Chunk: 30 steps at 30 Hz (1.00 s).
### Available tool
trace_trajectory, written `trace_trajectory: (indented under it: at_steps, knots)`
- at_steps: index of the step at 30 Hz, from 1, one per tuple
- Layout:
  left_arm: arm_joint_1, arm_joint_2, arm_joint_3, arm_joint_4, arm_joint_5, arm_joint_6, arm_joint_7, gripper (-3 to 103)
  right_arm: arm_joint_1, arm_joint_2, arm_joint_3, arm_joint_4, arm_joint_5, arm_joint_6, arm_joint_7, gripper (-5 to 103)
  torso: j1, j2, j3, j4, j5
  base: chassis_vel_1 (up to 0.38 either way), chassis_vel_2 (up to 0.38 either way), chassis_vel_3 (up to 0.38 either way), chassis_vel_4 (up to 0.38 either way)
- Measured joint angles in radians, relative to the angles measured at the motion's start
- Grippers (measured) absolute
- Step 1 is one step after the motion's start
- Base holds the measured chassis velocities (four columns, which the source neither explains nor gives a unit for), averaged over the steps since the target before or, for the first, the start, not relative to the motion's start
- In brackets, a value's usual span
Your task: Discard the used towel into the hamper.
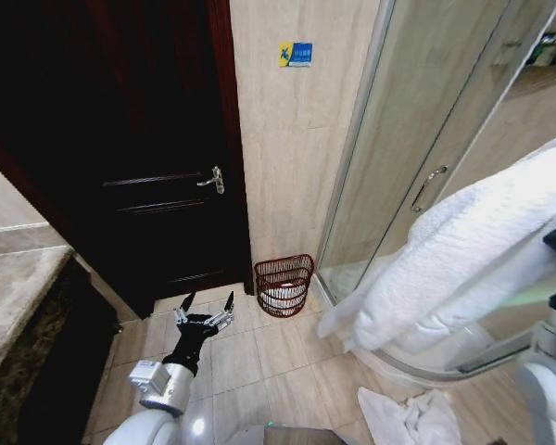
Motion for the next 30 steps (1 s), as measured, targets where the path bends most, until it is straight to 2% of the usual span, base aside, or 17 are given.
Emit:
trace_trajectory:
  at_steps: [21,30]
  knots:
    - [0.000,0.000,0.000,0.000,0.000,0.000,0.000,100,0.007,-0.004,0.009,0.000,0.008,-0.016,0.007,5,-0.015,-0.033,-0.018,0.0005,0.0000,0.027,0.030,0.031,0.030]
    - [0.000,0.000,0.000,0.000,0.000,0.000,0.000,100,0.005,-0.005,0.012,0.000,0.015,-0.018,0.012,5,-0.016,-0.036,-0.019,-0.0002,0.0000,0.000,0.000,0.000,0.000]
